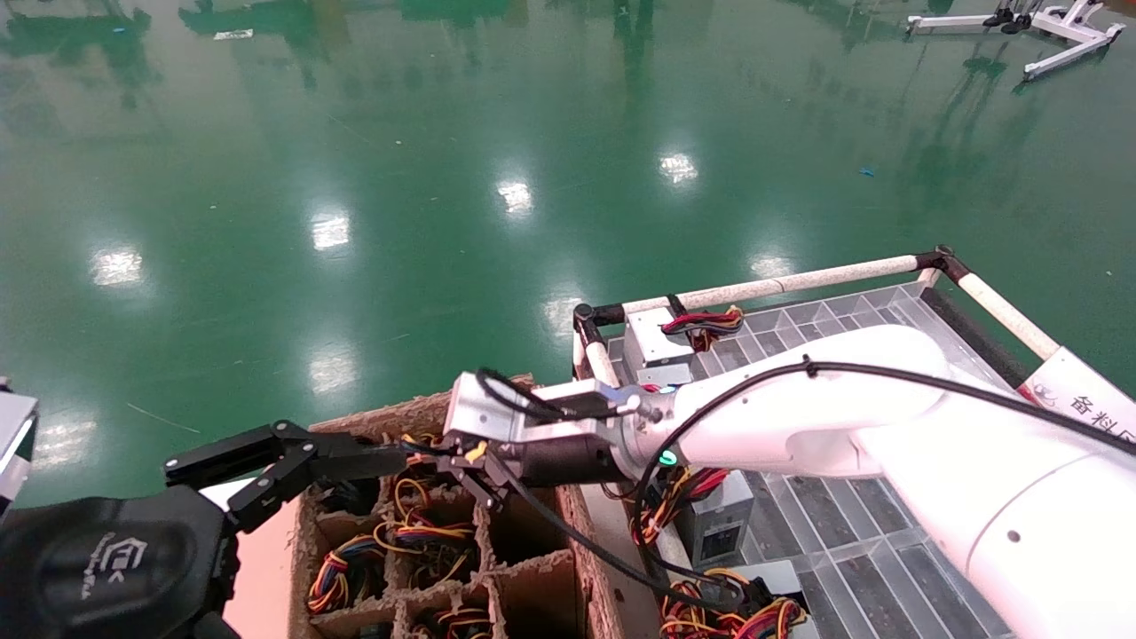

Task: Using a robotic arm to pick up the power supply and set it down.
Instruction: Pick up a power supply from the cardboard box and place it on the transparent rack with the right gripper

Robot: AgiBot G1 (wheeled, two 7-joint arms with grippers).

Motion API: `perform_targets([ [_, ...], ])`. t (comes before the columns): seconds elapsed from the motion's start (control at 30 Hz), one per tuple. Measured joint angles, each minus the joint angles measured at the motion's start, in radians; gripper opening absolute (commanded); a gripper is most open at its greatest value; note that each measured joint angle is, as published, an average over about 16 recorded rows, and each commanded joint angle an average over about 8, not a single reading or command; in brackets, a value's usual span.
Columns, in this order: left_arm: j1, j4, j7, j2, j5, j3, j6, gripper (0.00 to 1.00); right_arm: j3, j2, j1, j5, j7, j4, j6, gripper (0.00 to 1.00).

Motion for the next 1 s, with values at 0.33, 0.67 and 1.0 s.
perform_targets([
  [0.33,0.000,0.000,0.000,0.000,0.000,0.000,0.000,1.00,0.062,0.018,0.062,0.138,-0.048,-0.088,-0.084,0.00],
  [0.67,0.000,0.000,0.000,0.000,0.000,0.000,0.000,1.00,0.136,0.057,0.187,0.235,-0.122,-0.206,-0.179,0.00],
  [1.0,0.000,0.000,0.000,0.000,0.000,0.000,0.000,1.00,0.148,0.124,0.349,0.235,-0.158,-0.324,-0.249,0.00],
])
